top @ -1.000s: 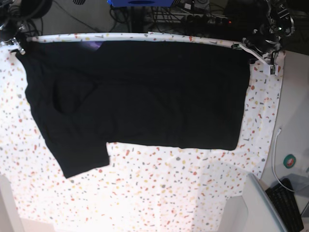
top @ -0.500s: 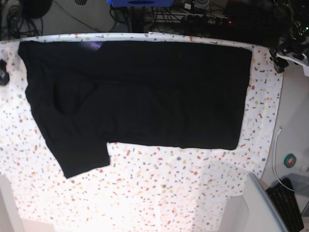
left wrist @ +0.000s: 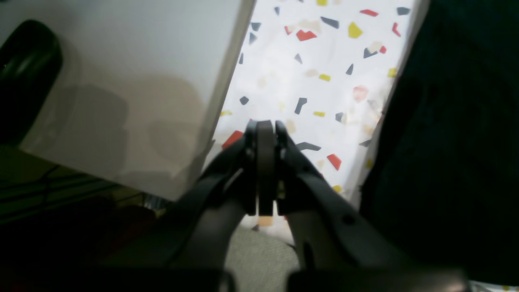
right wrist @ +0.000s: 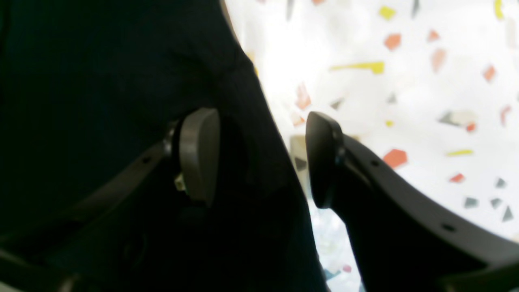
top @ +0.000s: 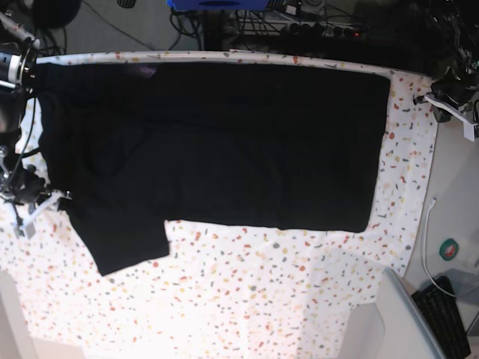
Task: Layout the t-shirt on the table in an organized manner, then fold the t-shirt properly
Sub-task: 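Grasp the sleeve with the right gripper and tuck it inward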
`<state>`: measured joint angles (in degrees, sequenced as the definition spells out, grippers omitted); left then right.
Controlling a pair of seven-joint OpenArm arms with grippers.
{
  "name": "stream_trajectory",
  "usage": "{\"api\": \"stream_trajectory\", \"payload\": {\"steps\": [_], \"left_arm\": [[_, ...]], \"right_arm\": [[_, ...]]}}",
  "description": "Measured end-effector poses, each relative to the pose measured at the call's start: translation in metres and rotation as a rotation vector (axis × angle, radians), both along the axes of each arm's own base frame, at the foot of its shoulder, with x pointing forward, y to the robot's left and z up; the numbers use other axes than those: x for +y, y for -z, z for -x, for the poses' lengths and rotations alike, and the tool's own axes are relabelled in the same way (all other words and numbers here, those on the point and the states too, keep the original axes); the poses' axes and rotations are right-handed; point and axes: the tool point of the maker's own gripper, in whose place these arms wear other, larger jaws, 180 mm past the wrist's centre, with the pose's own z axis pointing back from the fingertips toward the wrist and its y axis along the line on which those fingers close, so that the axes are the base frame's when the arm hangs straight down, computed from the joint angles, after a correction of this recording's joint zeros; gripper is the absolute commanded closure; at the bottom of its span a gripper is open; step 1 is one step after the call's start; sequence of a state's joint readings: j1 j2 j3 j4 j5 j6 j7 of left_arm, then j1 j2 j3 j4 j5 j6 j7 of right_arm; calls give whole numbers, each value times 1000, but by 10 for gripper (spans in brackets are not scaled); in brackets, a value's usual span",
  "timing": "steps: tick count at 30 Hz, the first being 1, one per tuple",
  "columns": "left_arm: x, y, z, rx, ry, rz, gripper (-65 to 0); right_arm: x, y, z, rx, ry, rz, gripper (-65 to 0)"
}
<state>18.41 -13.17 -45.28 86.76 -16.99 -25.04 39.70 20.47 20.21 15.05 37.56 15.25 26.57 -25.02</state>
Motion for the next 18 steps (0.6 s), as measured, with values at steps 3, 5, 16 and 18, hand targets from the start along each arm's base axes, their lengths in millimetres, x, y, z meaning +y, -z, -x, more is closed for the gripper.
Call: {"api": "stream_trajectory", "payload": {"steps": [3,5,16,18], "left_arm": [[-1,1,0,-3,0,6,0],[0,0,0,1,2,1,0],[0,0,-1,2,7,0,0],[-1,0,-1,1,7,2,0]], "right_arm": [[1,11,6,12,-7,1,-312],[3,13,5,12,-24,11,-308],[13,10,0,-38,-47,21,0],[16,-1,0,-56,-84,49,0]]}}
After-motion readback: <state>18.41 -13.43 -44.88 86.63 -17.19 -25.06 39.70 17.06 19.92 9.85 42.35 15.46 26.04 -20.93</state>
